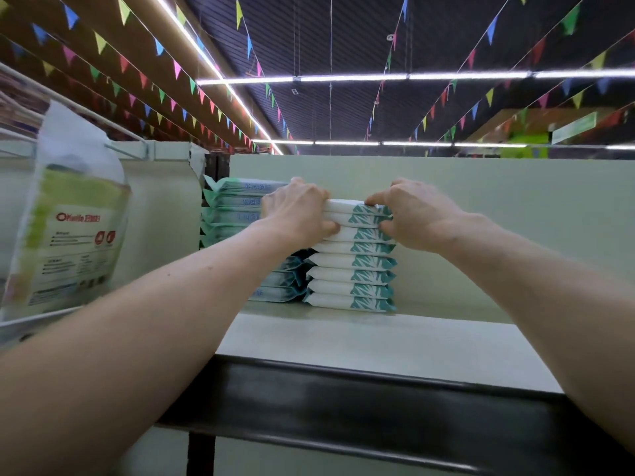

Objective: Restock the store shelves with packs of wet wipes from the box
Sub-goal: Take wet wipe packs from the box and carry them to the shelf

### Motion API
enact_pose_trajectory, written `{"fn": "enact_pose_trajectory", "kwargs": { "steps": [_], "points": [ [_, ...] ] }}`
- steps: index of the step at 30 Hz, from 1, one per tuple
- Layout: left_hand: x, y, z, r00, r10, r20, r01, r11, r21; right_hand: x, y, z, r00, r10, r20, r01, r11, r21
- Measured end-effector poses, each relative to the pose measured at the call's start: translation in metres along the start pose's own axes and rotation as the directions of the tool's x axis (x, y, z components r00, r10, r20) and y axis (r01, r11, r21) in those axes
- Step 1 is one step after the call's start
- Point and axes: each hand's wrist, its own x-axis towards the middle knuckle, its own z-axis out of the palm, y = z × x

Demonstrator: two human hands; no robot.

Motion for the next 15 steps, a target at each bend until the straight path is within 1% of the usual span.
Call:
{"fn": "enact_pose_trajectory", "kwargs": {
  "steps": [3, 7, 10, 15],
  "points": [
    [-0.0003, -0.0016, -0.0005, 1.0, -0.019, 0.001, 0.019, 1.0, -0.013, -0.0001, 0.0005, 0.0002, 1.0, 0.01, -0.023, -0.01, 1.0, 0.006],
    [-0.0026, -0.0061, -0.001, 0.999, -0.016, 0.047, 0.017, 1.0, -0.023, 0.0016, 0.002, 0.0014, 0.999, 0.012, -0.034, -0.011, 1.0, 0.024],
    [-0.0028, -0.0067, -0.0015, 0.998, -0.028, 0.055, 0.03, 0.999, -0.033, 0.0028, 0.002, 0.0019, 0.999, 0.023, -0.035, -0.022, 0.999, 0.037],
    [0.0012, -0.006, -0.0019, 0.996, -0.004, 0.085, -0.002, 0.997, 0.074, 0.0026, -0.0001, 0.0013, 1.0, 0.021, 0.007, -0.021, 1.0, -0.003]
  ]
}}
